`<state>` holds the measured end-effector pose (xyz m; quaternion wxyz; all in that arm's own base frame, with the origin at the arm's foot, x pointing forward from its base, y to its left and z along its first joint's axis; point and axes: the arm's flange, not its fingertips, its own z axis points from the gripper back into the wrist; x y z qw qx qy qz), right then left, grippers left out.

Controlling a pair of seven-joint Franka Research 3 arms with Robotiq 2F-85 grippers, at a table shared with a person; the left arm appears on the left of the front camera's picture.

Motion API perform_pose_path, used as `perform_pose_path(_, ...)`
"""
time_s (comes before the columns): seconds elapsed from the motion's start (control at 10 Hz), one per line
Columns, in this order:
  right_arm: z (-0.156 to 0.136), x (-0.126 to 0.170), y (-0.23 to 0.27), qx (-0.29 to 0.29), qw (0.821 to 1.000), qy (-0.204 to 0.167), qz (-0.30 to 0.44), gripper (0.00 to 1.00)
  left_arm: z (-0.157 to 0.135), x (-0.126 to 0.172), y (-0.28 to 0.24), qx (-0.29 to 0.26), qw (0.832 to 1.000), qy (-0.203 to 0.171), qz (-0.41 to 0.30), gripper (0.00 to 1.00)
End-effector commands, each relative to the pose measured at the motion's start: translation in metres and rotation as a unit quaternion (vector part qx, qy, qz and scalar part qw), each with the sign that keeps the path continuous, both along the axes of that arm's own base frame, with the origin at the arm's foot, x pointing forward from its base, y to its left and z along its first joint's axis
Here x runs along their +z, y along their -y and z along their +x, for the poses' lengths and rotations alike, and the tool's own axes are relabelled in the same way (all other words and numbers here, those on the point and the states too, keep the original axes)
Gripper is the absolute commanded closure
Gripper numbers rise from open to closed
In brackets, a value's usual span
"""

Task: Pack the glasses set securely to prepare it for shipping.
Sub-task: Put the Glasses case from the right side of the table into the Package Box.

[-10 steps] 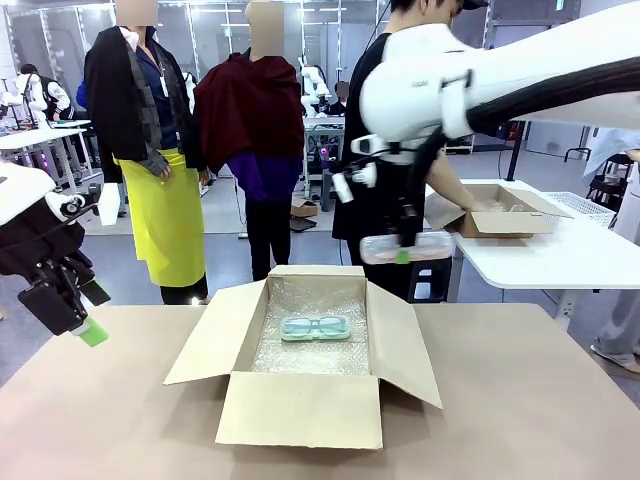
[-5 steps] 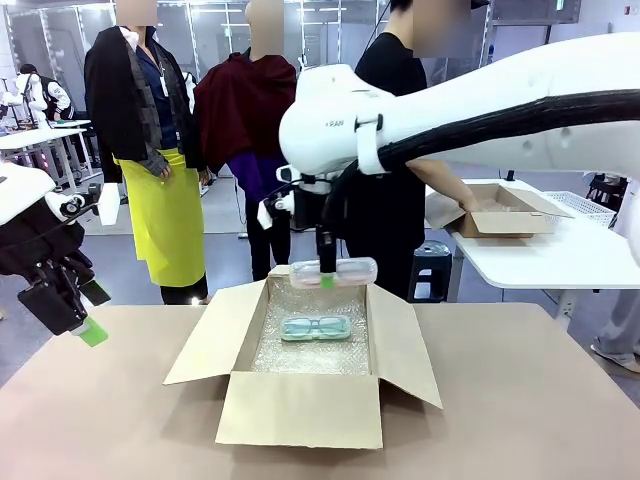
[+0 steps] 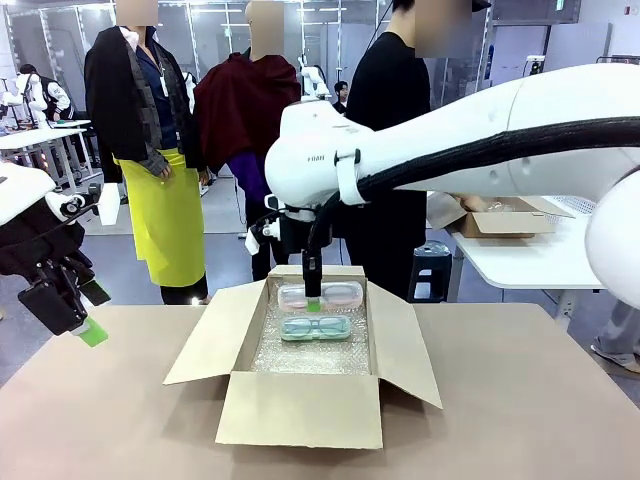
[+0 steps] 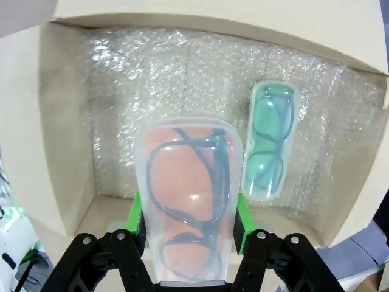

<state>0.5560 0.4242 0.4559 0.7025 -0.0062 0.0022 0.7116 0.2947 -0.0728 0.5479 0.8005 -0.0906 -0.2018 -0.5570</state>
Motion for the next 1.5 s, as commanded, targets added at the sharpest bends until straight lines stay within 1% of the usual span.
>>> perform_pose_path(0.0, 0.002, -0.018, -0.011, -0.025, 1.000, 0.010, 0.005, 0.35, 0.000, 0.000, 0.000, -0.002, 1.000, 0.006, -0.008, 0.00)
perform_pose_path(0.1, 0.004, -0.028, -0.012, -0.019, 1.000, 0.009, 0.004, 0.35, 0.000, 0.000, 0.000, -0.002, 1.000, 0.006, -0.008, 0.00)
perform_pose_path(0.3, 0.006, -0.057, -0.013, -0.020, 1.000, -0.015, -0.014, 0.35, 0.000, 0.000, 0.000, -0.002, 1.000, 0.006, -0.008, 0.00)
perform_pose_path(0.4, 0.009, -0.067, -0.011, -0.030, 0.999, -0.023, -0.007, 0.35, 0.000, 0.000, 0.000, -0.002, 1.000, 0.006, -0.008, 0.00)
perform_pose_path(0.6, 0.009, -0.085, -0.013, -0.038, 0.999, -0.029, -0.015, 0.35, 0.000, 0.000, 0.000, -0.002, 1.000, 0.006, -0.008, 0.00)
perform_pose_path(0.9, 0.006, -0.108, -0.016, -0.020, 0.999, -0.043, -0.022, 0.35, 0.000, 0.000, 0.000, -0.002, 1.000, 0.006, -0.008, 0.00)
perform_pose_path(1.1, 0.008, -0.115, -0.020, -0.026, 0.997, -0.061, -0.027, 0.35, 0.000, 0.000, 0.000, -0.002, 1.000, 0.006, -0.008, 0.00)
perform_pose_path(1.2, 0.008, -0.118, -0.020, -0.027, 0.997, -0.060, -0.031, 0.35, 0.000, 0.000, 0.000, -0.002, 1.000, 0.006, -0.008, 0.00)
perform_pose_path(1.4, 0.009, -0.117, -0.020, -0.030, 0.997, -0.067, -0.028, 0.00, 0.000, 0.000, 0.000, -0.002, 1.000, 0.006, -0.008, 0.00)
